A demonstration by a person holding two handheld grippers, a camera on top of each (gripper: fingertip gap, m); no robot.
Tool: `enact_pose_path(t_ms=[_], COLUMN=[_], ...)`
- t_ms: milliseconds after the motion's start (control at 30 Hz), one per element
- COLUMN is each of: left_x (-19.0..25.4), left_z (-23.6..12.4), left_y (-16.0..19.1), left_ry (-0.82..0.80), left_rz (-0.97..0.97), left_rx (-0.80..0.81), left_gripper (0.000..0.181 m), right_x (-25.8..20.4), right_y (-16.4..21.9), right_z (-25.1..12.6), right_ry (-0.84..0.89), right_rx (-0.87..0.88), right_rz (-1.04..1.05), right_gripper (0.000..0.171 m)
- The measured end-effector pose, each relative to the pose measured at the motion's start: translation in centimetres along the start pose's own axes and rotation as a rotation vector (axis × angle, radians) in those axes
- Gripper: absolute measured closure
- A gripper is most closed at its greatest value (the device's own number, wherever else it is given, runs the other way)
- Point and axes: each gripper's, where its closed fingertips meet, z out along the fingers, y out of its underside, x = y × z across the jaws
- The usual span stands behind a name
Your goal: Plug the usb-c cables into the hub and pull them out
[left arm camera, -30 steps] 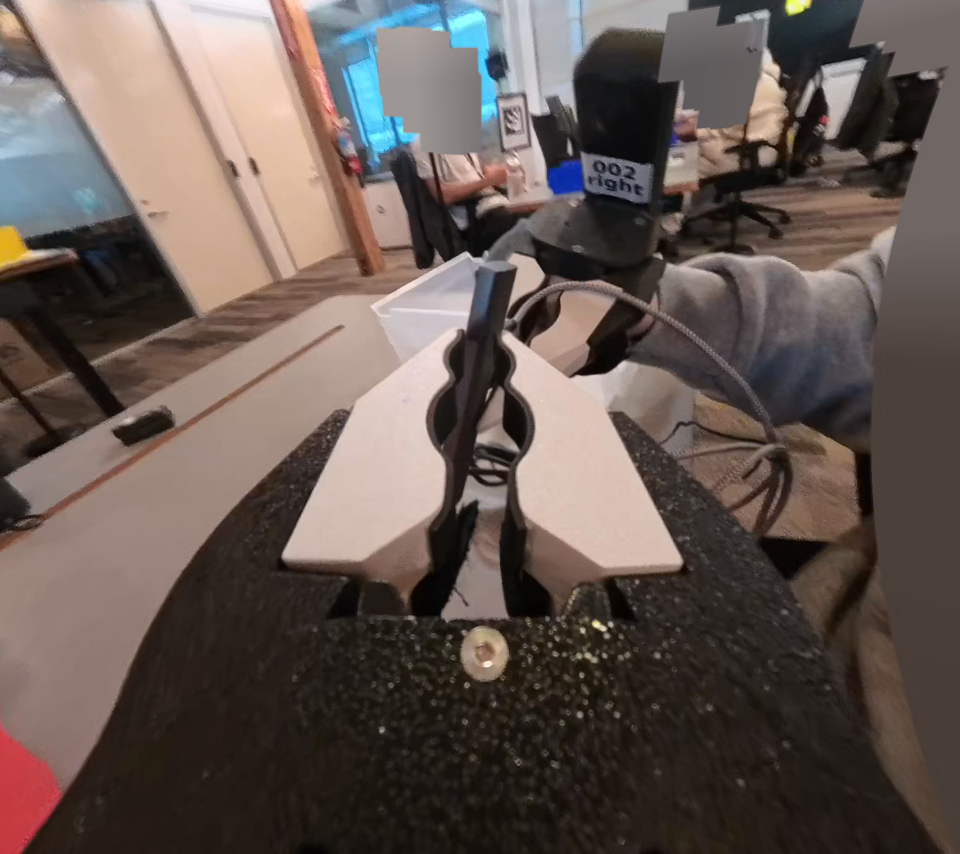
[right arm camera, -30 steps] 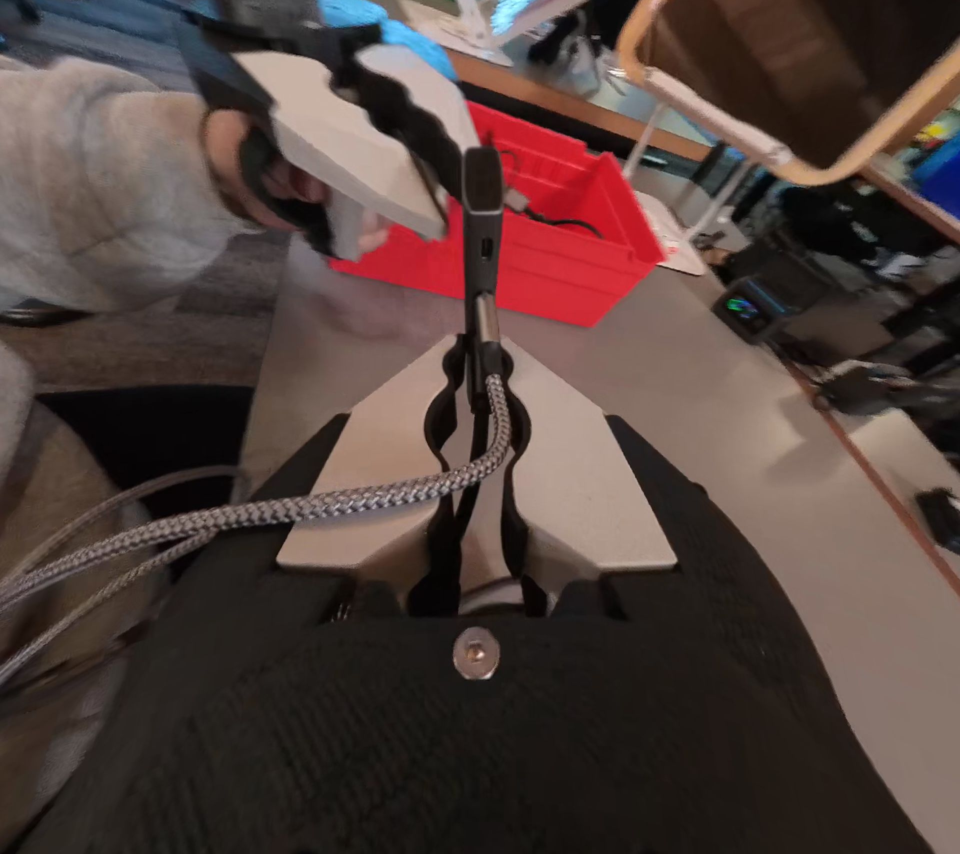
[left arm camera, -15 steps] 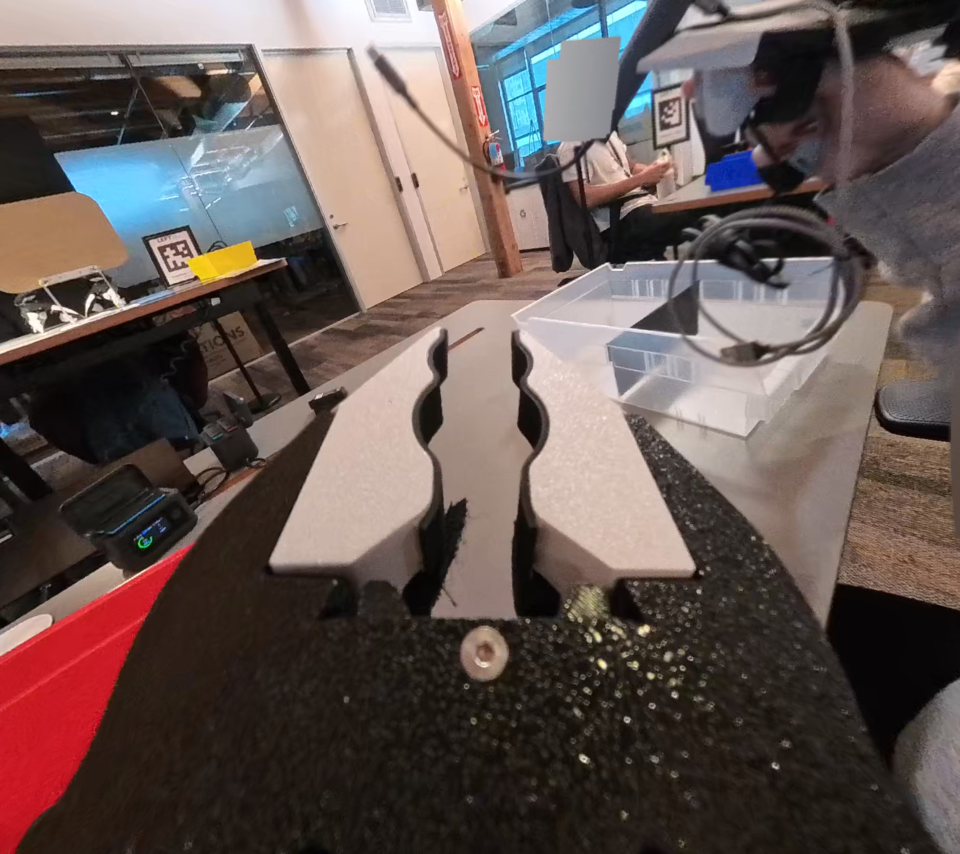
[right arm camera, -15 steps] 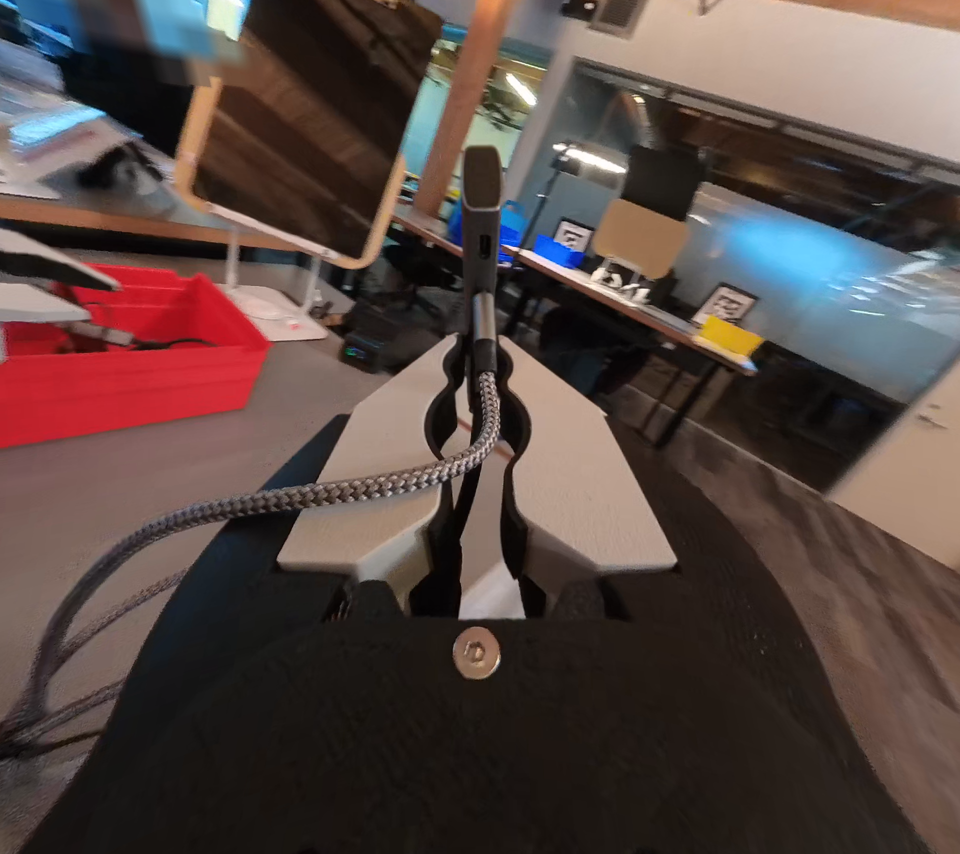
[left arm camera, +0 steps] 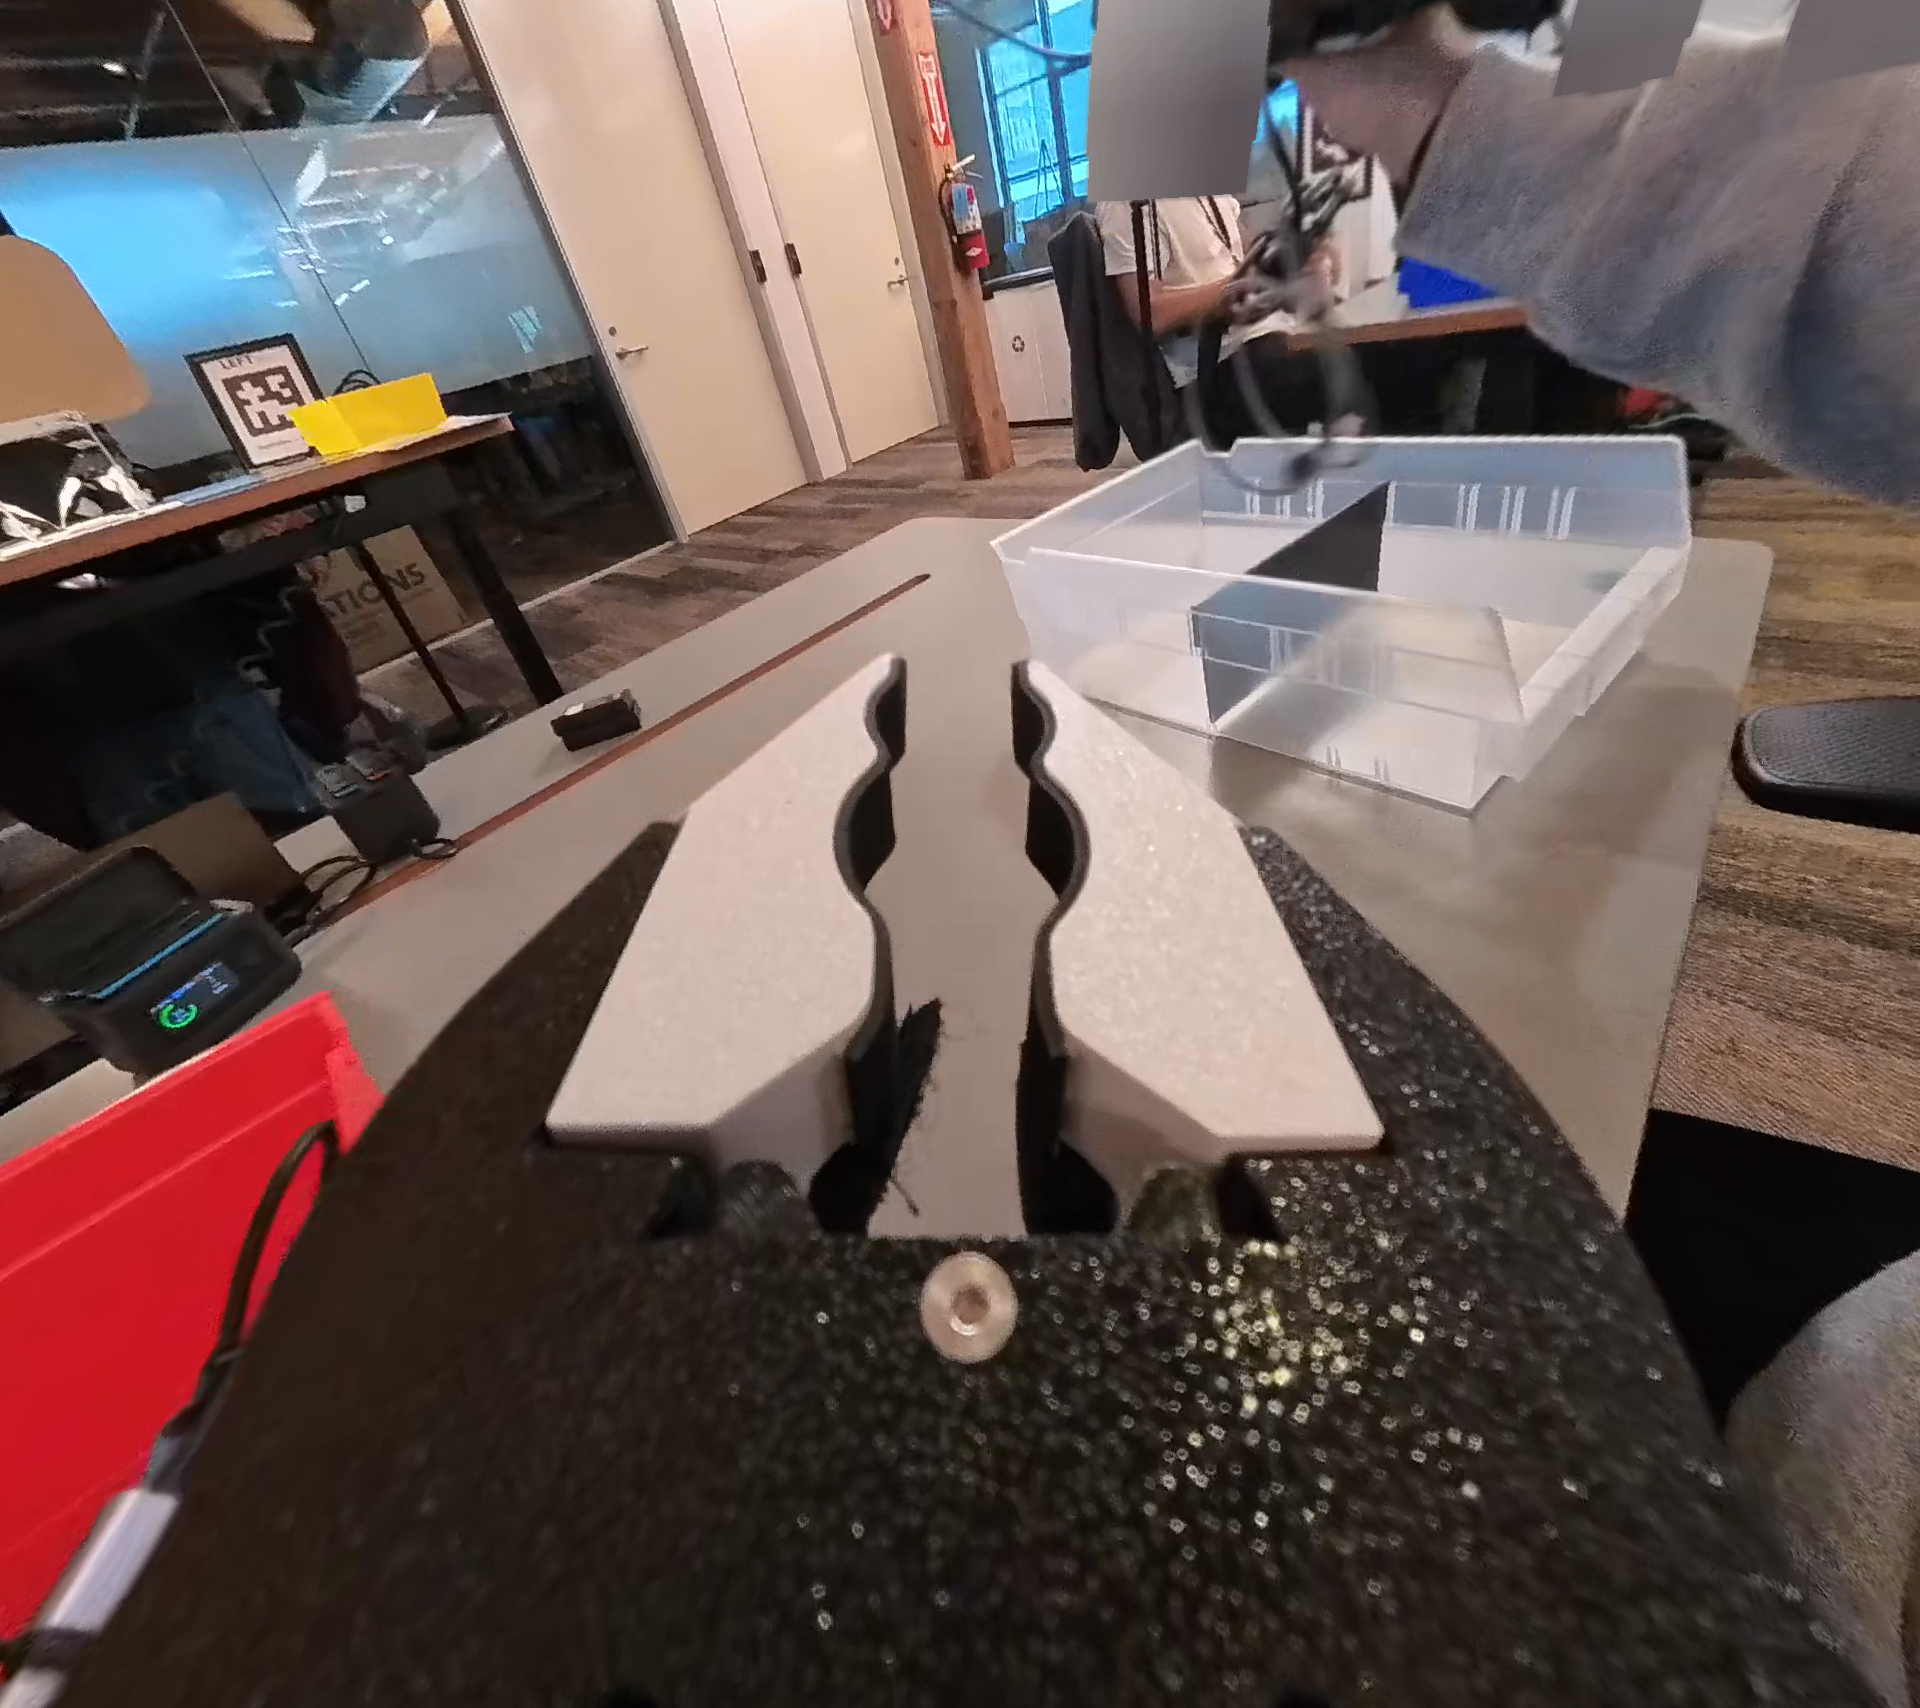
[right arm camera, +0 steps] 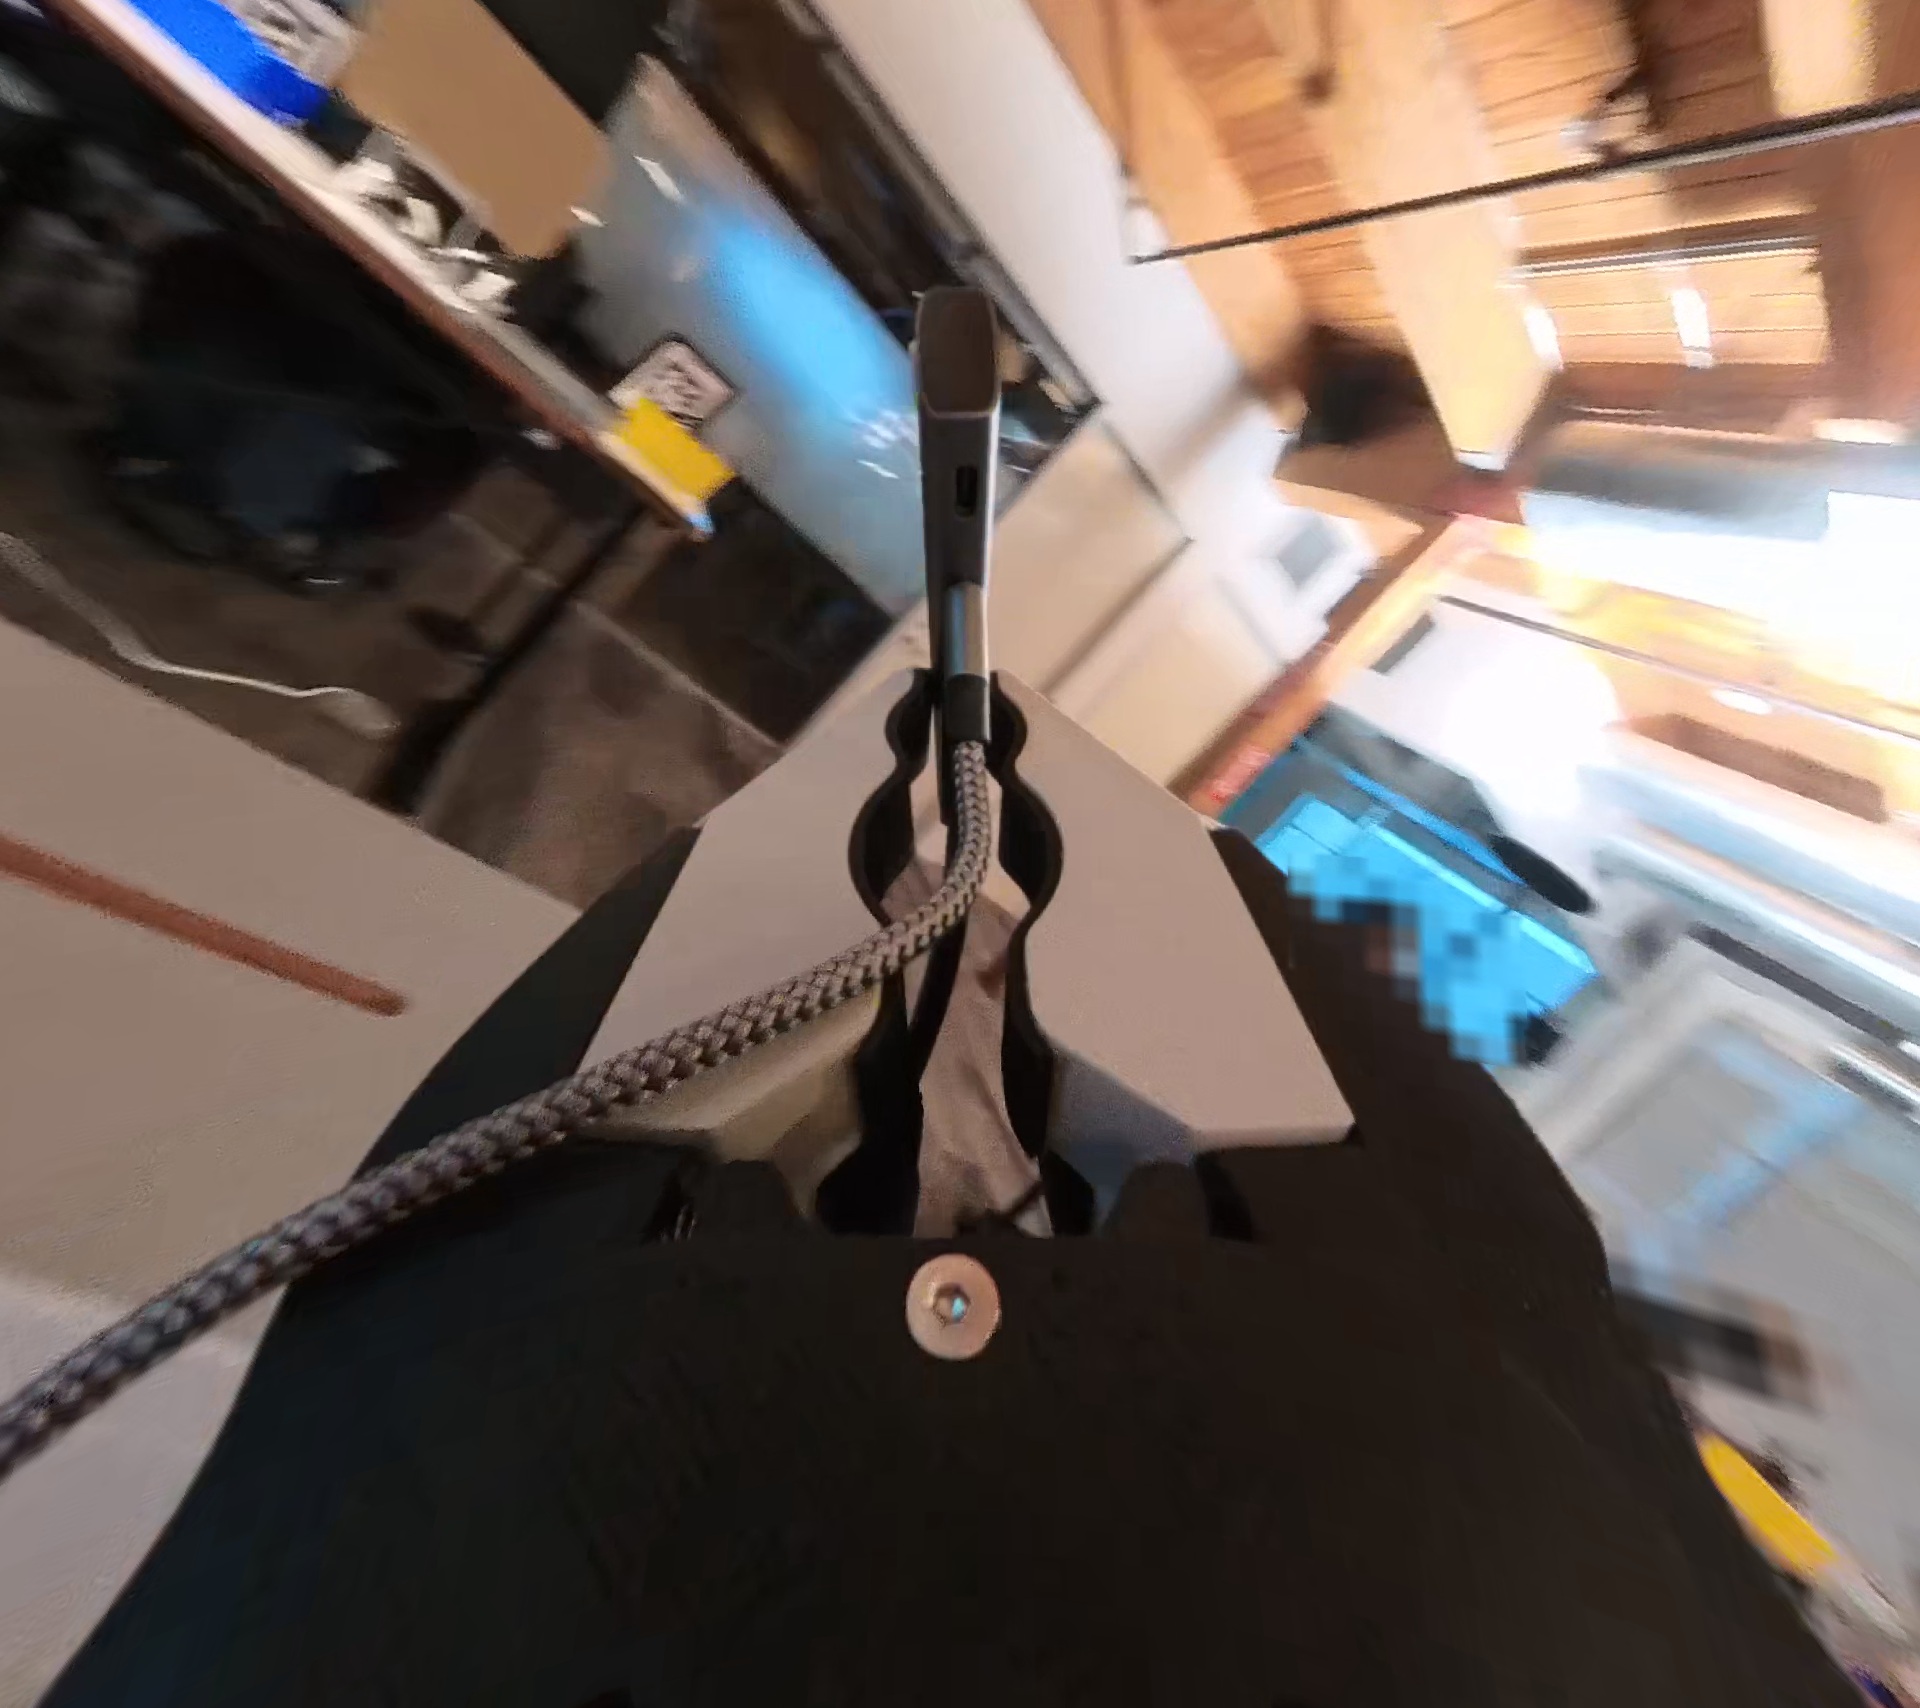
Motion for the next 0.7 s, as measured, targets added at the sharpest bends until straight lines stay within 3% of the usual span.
enact_pose_path(t_ms=[100,233,333,467,700], left_x=[0.6,1.0,1.0,0.9,1.2], left_z=[0.6,0.9,0.9,0.9,0.9], left_y=[1.0,1.9,1.8,1.8,1.5], left_ry=[0.016,0.018,0.014,0.014,0.021], left_rz=[0.004,0.032,0.038,0.032,0.038], left_rx=[-0.03,-0.066,-0.064,-0.06,-0.056], left_gripper=[0.163,0.163,0.164,0.164,0.165], right_x=[-1.2,-5.9,-8.4,-11.0,-15.3], right_y=[4.0,8.1,7.9,6.9,11.5], right_z=[0.0,-2.4,-6.2,-11.2,-14.7], right_ry=[0.1,-0.013,-0.125,-0.351,-0.957], right_rx=[-0.054,-0.082,0.022,0.107,-0.227], right_rz=[-0.036,-0.104,-0.157,-0.266,-0.173], right_gripper=[0.164,0.164,0.164,0.164,0.164])
